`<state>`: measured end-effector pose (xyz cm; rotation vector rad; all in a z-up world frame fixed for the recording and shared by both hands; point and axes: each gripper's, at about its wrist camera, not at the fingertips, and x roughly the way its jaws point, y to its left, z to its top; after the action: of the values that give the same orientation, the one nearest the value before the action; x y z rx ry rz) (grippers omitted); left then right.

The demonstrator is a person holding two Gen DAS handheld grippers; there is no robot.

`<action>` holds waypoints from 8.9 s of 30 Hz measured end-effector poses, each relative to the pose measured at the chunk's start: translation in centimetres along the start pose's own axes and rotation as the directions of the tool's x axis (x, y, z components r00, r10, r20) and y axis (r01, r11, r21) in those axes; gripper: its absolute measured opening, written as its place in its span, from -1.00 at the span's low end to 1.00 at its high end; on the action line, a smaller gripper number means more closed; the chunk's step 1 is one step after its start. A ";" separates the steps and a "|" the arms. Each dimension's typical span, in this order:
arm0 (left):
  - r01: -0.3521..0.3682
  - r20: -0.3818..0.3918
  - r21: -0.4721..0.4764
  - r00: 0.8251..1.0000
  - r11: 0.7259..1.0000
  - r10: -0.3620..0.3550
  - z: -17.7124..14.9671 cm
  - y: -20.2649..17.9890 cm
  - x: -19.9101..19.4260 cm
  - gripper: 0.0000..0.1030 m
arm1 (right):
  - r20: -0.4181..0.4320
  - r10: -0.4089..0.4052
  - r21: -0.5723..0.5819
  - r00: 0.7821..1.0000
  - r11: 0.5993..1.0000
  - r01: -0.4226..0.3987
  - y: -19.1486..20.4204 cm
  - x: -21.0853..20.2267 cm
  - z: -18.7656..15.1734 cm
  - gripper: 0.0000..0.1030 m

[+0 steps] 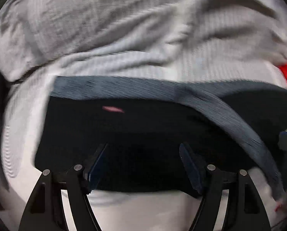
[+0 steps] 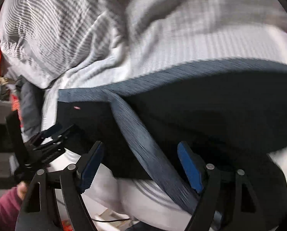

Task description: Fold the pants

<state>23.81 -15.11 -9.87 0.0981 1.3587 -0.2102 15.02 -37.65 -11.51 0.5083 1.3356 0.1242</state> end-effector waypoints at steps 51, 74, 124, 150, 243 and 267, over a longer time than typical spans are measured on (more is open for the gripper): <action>0.339 -0.081 -0.002 0.938 0.941 -0.338 -5.6 -24.1 -1.5 -0.54 | 0.245 0.254 0.408 0.936 0.849 -0.337 -28.7 -14.9 -18.6 -0.95; 0.324 0.028 0.077 0.945 0.943 -0.327 12.1 -28.1 -0.2 -0.54 | 0.280 0.050 0.279 0.959 0.951 -0.131 -32.2 -18.4 7.4 -0.95; -0.053 -0.078 -0.030 0.996 0.998 0.050 10.0 -22.8 4.8 -0.53 | -0.035 -0.116 -0.002 0.993 0.993 0.116 -29.2 -9.9 15.7 0.13; -0.144 -0.063 -0.107 0.988 0.984 0.138 6.2 -8.6 3.1 -0.52 | -0.085 0.050 -0.048 0.995 0.997 -0.054 -19.0 -8.0 8.4 0.34; -0.058 -0.023 -0.008 0.998 0.998 0.058 6.1 -7.8 0.2 0.79 | -0.046 0.081 0.177 0.996 0.982 -0.071 -13.5 -5.0 3.2 0.38; 0.038 -0.004 0.224 0.999 0.974 -0.038 5.4 -28.3 0.7 0.79 | 0.265 0.158 0.427 0.951 0.865 -0.263 -30.2 -12.4 0.6 0.38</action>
<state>23.31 -43.85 -7.95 0.2614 1.3336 -0.3960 6.54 -69.18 -12.99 1.0443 1.0819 -0.0720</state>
